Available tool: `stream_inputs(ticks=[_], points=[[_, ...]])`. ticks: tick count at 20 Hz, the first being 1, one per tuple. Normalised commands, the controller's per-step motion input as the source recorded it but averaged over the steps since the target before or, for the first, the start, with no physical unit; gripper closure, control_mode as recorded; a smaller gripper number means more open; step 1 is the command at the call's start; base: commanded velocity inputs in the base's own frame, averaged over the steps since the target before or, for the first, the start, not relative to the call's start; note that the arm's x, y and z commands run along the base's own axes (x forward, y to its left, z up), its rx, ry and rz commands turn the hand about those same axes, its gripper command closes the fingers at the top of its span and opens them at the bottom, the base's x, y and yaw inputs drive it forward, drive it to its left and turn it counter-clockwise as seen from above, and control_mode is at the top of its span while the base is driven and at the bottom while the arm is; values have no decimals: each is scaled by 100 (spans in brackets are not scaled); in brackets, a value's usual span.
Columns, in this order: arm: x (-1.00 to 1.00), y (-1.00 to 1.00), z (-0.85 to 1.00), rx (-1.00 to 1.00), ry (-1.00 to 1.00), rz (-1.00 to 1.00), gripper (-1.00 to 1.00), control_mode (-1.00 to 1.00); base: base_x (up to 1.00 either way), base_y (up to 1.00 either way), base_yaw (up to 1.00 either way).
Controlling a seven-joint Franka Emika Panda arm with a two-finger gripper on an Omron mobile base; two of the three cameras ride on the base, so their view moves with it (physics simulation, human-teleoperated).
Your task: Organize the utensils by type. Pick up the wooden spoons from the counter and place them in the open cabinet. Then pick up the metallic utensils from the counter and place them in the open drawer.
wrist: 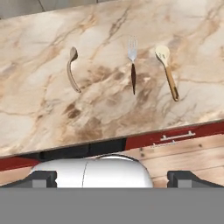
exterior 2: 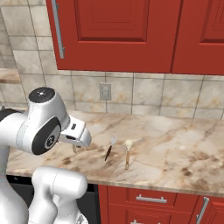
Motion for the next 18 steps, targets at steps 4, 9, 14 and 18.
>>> stream_inputs(ticks=[4, 9, 14, 18], points=[[17, -4, -36, 0, 2, 0, -100, -100, 0, 0, 0], [22, -21, -36, 0, 0, 0, -100, -100, 0, 0, 0], [29, -29, -33, 0, 1, 1, -100, -100, 0, 0, 0], [33, -18, -33, -1, 1, 0, -100, -100, 0, 0, 0]])
